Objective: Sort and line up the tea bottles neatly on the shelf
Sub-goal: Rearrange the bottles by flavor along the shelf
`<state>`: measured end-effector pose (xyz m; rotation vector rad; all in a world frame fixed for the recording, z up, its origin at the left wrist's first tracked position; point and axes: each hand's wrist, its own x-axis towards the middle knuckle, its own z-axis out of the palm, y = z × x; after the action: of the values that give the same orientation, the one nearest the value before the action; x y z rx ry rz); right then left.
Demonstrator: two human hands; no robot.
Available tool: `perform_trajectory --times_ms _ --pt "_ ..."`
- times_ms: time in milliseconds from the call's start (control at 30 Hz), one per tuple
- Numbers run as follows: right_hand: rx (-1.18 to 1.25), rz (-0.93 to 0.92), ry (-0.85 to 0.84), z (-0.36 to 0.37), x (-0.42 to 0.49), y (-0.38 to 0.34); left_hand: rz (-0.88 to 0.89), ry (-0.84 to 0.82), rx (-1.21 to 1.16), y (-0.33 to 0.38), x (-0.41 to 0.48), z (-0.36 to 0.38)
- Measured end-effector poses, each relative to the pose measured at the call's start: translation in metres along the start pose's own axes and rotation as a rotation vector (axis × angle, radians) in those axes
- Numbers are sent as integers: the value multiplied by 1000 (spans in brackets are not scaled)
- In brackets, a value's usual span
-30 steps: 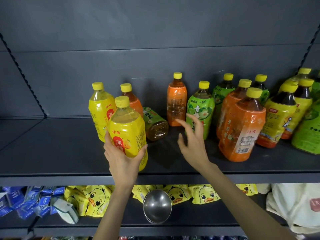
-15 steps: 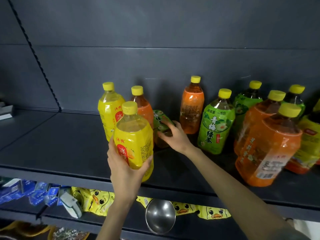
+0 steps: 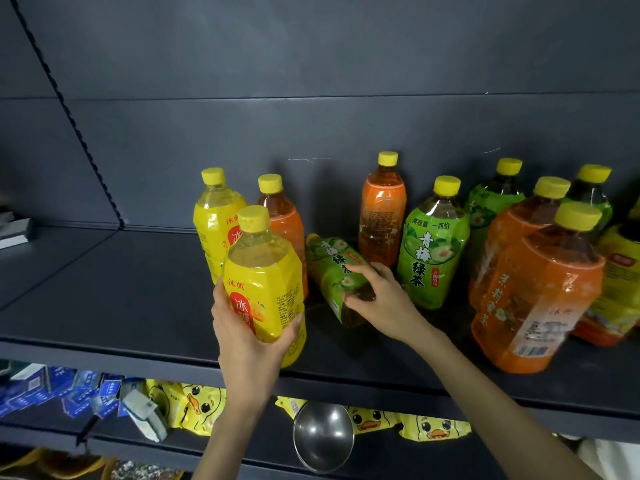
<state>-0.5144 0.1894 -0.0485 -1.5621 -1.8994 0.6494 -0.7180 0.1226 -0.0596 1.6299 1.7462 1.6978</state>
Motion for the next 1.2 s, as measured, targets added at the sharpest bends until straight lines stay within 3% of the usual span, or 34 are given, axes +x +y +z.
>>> perform_trajectory --times_ms 267,433,533,800,1200 --pt "-262 58 -108 -26 30 -28 -12 -5 -3 3 -2 -1" --pt "-475 203 -317 -18 68 -50 -17 -13 -9 3 -3 -2" --pt "-443 268 -380 -15 81 -55 -17 -15 -5 3 -2 -2" --pt "-234 197 -117 -5 77 -36 -25 -16 6 5 -2 -1" --pt "-126 19 319 2 60 -34 -39 -17 18 8 -2 -2"
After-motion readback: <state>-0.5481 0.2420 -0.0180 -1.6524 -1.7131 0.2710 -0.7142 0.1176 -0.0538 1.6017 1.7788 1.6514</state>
